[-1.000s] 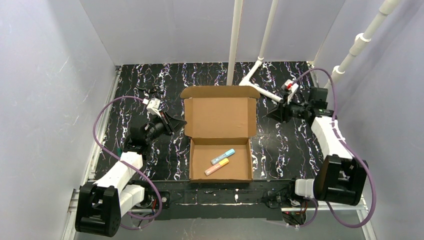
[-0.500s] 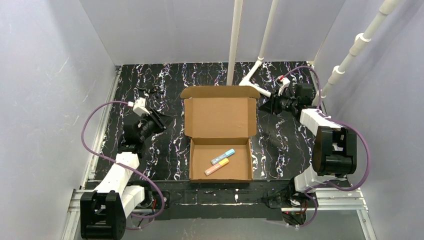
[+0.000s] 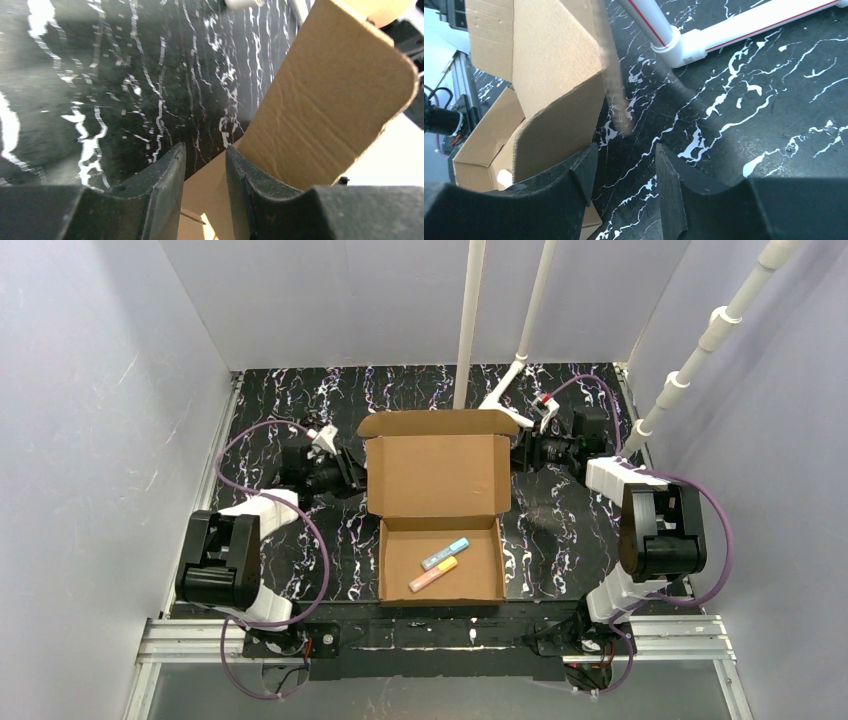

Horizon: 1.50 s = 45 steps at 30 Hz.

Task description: Fold the paper box

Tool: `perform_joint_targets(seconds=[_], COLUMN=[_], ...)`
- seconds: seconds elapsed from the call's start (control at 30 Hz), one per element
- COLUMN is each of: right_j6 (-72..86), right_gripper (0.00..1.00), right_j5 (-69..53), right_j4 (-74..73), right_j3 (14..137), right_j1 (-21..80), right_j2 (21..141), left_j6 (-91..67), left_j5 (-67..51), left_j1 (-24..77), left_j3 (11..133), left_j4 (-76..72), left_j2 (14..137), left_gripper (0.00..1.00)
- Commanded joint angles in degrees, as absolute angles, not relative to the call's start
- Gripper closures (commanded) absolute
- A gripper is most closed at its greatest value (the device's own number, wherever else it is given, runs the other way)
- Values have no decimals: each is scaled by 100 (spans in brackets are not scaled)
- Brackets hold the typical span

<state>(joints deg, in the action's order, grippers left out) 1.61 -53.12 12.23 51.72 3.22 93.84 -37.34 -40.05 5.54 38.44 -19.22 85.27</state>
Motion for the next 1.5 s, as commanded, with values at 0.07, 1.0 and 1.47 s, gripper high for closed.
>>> perform_joint_targets(seconds=[0.07,1.0,1.47], right_j6=[333,-4866,-5391], right_gripper=[41,35,19], right_j5=[-6026,-6252,-4637], right_j4=[1632,-3652,-4671], right_j3=[5069,5283,6069], right_j1=[359,483,466], right_j2=[9332,6919,5922], left_j6=[-3419,-4310,-4797], left_j5=[-4684,-4377,-3975], left_j1=[984,1210,1450], left_j3=[4198,2647,1900], left_j4=[-2152,-2444,-2446], left_j2=[8541,6072,5214], left_gripper=[64,59,57])
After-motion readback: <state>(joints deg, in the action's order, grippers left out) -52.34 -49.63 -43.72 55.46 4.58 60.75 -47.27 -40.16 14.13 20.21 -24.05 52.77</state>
